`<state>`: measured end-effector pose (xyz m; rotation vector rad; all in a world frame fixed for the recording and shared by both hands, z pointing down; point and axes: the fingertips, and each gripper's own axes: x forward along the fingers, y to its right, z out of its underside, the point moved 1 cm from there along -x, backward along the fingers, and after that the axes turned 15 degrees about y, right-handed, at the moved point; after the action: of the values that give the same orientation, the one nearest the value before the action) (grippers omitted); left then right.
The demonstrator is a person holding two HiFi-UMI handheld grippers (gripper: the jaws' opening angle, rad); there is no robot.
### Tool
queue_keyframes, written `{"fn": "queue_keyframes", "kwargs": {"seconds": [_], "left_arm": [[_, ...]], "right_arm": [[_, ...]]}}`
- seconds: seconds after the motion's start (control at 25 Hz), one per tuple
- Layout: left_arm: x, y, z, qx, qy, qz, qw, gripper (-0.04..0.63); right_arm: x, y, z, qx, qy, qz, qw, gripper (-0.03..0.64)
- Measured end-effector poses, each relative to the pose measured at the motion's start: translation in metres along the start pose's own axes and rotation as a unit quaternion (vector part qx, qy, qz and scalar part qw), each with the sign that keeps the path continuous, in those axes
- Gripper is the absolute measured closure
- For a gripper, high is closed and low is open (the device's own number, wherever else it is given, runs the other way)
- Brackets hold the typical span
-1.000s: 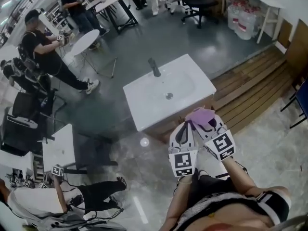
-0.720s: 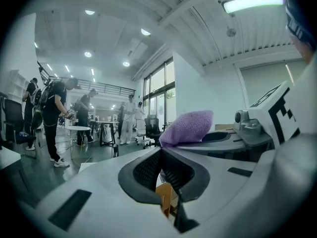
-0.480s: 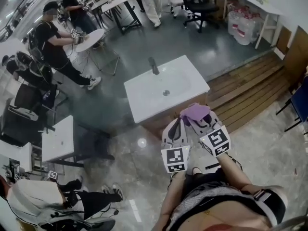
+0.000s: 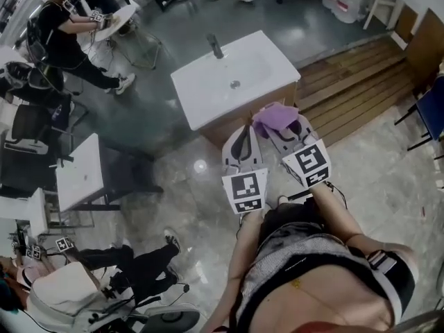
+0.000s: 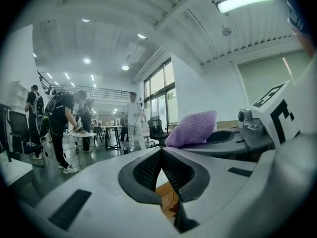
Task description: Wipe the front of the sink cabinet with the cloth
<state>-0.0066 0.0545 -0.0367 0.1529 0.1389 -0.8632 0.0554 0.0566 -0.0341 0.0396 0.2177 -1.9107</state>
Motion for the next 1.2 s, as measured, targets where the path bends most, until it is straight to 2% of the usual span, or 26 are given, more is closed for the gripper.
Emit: {"fn": "queue_keyframes", "kwargs": {"seconds": [0.32, 0.68, 0.88, 1.2], "left_arm": [[-0.044, 0.001, 0.015, 0.002, -0.006, -0.002, 1.0, 0.598], [-0.043, 0.011, 0.017, 0.007, 0.005, 0.003, 1.0, 0.597], [-0.024, 0.027, 0.012, 0.006, 0.008, 0.006, 0.9999, 0.598], [-0.002, 0.084, -0.002, 0.001, 0.01, 0.004, 0.9999, 0.598]], "right_arm": [[-0.019, -0.042, 0.004, -0.008, 0.003, -0.001, 1.0, 0.446], [-0.031, -0.037, 0.01, -0.012, 0.01, 0.004, 1.0, 0.446], [-0.037, -0.014, 0.006, -0.019, 0.012, 0.007, 1.0, 0.446], [-0.069, 0.04, -0.007, -0.008, 0.006, 0.017, 1.0, 0.446]]}}
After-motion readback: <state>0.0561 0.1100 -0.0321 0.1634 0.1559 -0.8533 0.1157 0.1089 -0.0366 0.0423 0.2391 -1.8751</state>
